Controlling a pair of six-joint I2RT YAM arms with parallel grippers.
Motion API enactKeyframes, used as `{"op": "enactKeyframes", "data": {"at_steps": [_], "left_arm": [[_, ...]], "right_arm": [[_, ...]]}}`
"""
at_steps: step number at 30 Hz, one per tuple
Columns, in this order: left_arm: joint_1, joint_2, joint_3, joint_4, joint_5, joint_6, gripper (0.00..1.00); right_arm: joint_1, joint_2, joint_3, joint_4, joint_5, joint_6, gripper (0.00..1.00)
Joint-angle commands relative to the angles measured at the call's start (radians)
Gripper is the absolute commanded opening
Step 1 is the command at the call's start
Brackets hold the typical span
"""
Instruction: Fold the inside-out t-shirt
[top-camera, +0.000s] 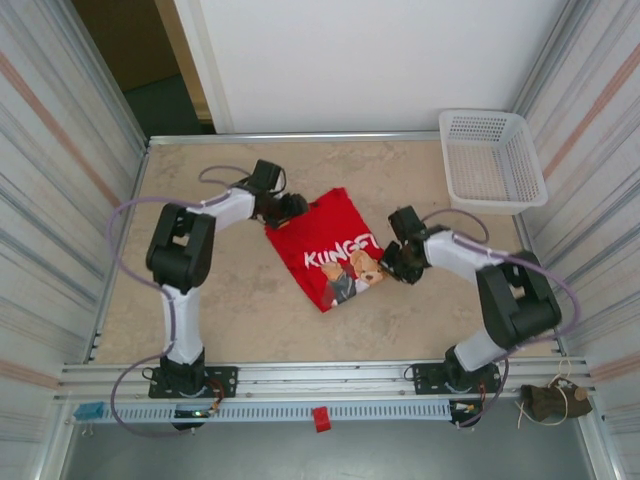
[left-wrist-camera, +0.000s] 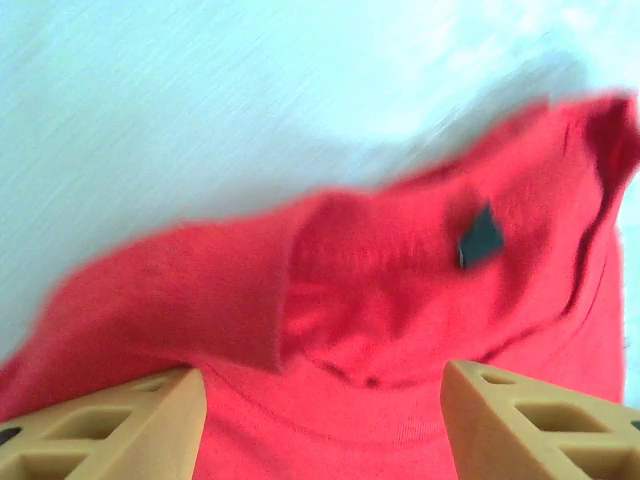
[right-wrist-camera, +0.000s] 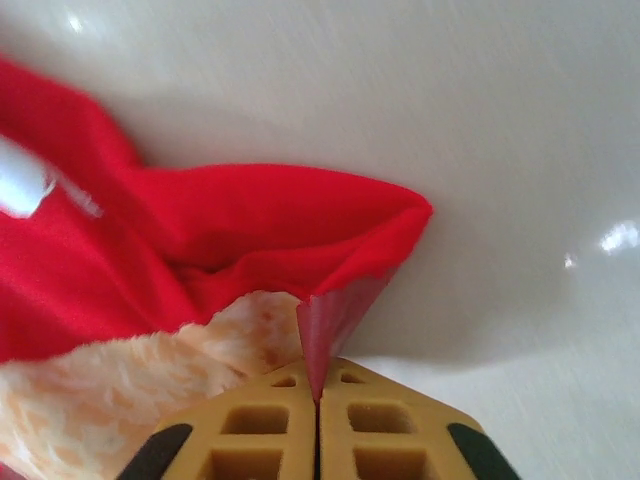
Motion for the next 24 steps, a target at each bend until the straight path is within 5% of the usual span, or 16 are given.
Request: {"op": "enactKeyframes", "data": {"at_steps": [1,2,6,12,19,24], "left_arm": [[0.004,0.116,0.197,-0.114,0.074,0.139,0.63],[0.007,0.145,0.257,-0.125,0.095,0.163,0.64],[0.036,0.163,0.412,-0.177,0.159,0.222,0.65],[0.063,-0.143,0.202,-0.148,0.174,0.194,0.67],[-0.103,-0.573,-0.415,0.015,0.028,0.024,0.64],[-0.256,-0.617,-0.633,0.224,-0.028,-0.115,0.61]], "right_arm": [[0.126,-0.147,-0.080,-0.008,0.080,0.223,0.40],[0.185,-0.184,-0.082,-0.027,0.104,0.247,0.53],[0.307,-0.272,-0.017,-0.128,0.154,0.226,0.63],[0.150,-0.281,0.091,-0.131,0.103,-0.061,0.62],[0.006,-0.097,0.165,0.012,-0.104,-0.350,0.44],[0.006,-0.003,0.104,0.104,-0.152,-0.331,0.24]]}}
